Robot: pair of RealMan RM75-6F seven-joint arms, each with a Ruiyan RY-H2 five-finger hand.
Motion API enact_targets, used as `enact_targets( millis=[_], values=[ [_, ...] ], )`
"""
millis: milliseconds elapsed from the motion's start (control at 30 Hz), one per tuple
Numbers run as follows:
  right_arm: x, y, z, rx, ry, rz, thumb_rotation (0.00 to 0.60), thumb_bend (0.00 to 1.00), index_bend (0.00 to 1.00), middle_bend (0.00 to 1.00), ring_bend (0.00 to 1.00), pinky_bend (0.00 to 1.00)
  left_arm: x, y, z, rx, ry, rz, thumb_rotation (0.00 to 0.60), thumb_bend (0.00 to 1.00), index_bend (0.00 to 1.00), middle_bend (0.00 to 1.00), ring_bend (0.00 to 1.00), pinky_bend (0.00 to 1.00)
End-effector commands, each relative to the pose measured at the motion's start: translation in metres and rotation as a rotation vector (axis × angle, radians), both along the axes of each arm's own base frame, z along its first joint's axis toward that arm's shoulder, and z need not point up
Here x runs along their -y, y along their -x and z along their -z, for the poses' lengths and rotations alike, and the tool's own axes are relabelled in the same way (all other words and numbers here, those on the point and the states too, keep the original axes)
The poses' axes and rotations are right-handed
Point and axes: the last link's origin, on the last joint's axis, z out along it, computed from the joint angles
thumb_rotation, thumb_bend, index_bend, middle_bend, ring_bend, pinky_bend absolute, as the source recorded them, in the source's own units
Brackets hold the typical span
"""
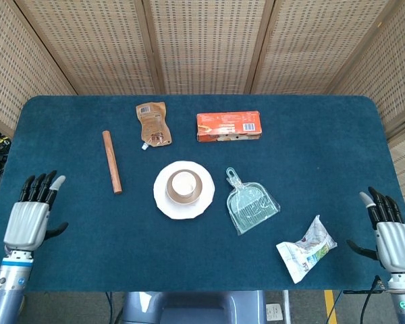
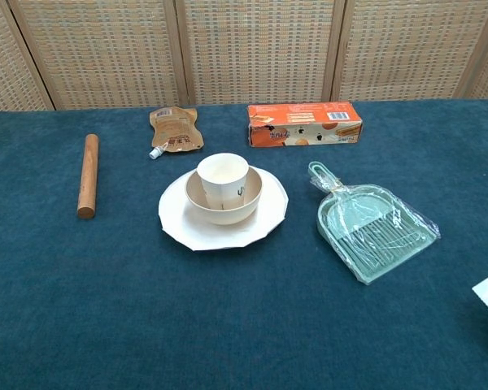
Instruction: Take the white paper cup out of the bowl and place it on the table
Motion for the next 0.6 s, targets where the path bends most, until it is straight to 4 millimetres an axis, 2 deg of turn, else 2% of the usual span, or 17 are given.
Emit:
enact_targets(
  millis=[33, 233, 367, 600],
  values=[
    [0.002, 0.003, -0.002, 0.002, 0.005, 0.012, 0.6, 0.13, 0.0, 0.0, 0.0, 0.0, -0.043, -0.043, 0.01, -0.01, 0.073, 0.067, 0.6, 0.06, 0.0, 0.0, 0.0, 0.0],
    [0.009, 0.012, -0.005, 0.006, 0.014, 0.044, 0.6, 0.13, 0.0, 0.0, 0.0, 0.0, -0.084, -0.085, 0.031, -0.06, 0.178, 0.113, 0.6, 0.07, 0.03, 0.0, 0.0, 0.0],
    [0.013, 0.016, -0.006, 0.011, 0.019, 0.056, 0.6, 0.13, 0.0, 0.0, 0.0, 0.0, -0.101, -0.101, 0.044, -0.072, 0.225, 0.119, 0.6, 0.07, 0.1, 0.0, 0.0, 0.0],
    [0.021, 0.03, -0.012, 0.024, 0.04, 0.103, 0.6, 0.13, 0.0, 0.0, 0.0, 0.0, -0.13, -0.134, 0.082, -0.115, 0.333, 0.138, 0.6, 0.08, 0.12, 0.0, 0.0, 0.0]
  ],
)
